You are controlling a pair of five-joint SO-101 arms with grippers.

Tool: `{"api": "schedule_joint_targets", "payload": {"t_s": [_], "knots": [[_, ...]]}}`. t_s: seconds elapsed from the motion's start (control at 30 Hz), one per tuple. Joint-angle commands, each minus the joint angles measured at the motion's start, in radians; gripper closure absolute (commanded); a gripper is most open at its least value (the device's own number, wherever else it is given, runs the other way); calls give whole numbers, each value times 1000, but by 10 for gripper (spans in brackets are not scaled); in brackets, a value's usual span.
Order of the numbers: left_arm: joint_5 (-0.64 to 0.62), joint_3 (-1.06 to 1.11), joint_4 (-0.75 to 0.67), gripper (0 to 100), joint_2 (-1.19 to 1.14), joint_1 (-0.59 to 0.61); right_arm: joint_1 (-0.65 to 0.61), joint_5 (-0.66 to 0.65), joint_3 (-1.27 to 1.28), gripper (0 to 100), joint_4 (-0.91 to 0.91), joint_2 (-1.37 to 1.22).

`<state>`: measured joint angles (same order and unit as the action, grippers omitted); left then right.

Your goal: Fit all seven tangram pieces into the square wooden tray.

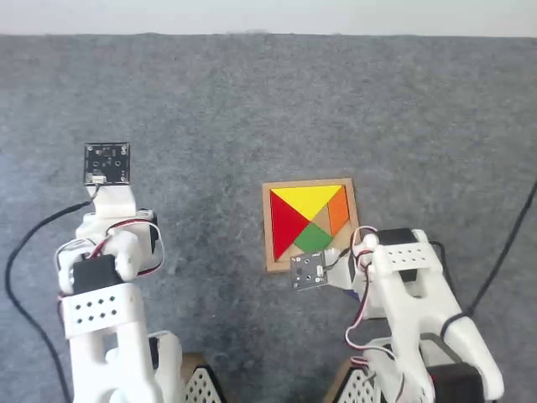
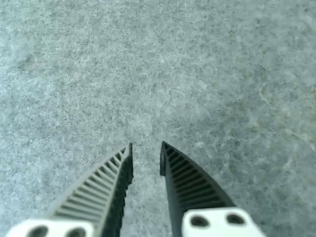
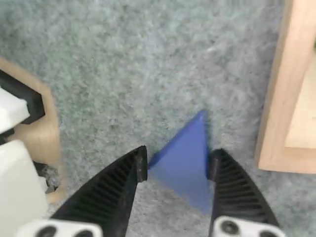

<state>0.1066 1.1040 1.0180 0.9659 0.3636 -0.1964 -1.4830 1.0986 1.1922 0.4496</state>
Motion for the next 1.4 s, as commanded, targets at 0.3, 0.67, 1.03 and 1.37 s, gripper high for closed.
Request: {"api": "schedule_joint_targets", "payload": {"t_s": [0.3, 0.67, 1.03, 1.37], "knots": [[6, -10, -18, 910, 23, -9, 107, -77, -52, 904, -15, -51], [6, -10, -17, 910, 23, -9, 596, -402, -133, 909, -31, -45], [6, -10, -17, 910, 23, -9, 858, -445, -267, 903, 22, -36], [8, -1, -20, 910, 21, -3, 682, -293, -140, 716, 54, 185]]}}
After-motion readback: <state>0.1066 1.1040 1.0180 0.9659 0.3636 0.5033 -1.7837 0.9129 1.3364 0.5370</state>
